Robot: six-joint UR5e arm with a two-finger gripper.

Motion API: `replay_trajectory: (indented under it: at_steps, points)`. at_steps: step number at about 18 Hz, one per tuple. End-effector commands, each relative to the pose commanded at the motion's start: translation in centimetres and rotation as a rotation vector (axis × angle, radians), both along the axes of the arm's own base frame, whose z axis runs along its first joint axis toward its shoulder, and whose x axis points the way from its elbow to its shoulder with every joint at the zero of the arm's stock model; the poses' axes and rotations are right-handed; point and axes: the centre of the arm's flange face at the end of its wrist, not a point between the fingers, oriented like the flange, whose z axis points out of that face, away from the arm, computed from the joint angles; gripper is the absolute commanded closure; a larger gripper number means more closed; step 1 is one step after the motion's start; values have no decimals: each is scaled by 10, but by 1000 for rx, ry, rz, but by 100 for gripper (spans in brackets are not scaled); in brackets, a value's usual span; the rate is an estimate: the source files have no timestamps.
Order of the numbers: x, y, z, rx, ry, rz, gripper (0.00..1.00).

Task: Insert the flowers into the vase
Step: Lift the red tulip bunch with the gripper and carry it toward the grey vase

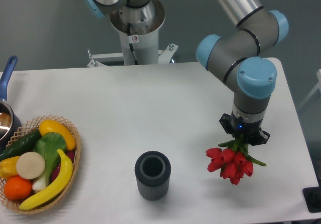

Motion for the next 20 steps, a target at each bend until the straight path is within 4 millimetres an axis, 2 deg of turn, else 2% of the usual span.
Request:
replay_trajectory:
  at_steps: [5, 11, 16, 20]
  points:
    - [5, -6, 26, 117, -30, 23, 100]
    - [0, -16, 72, 404, -111, 129, 100]
    - [2, 1, 104, 756, -190, 183, 100]
    - [7, 4, 118, 895, -288, 169, 100]
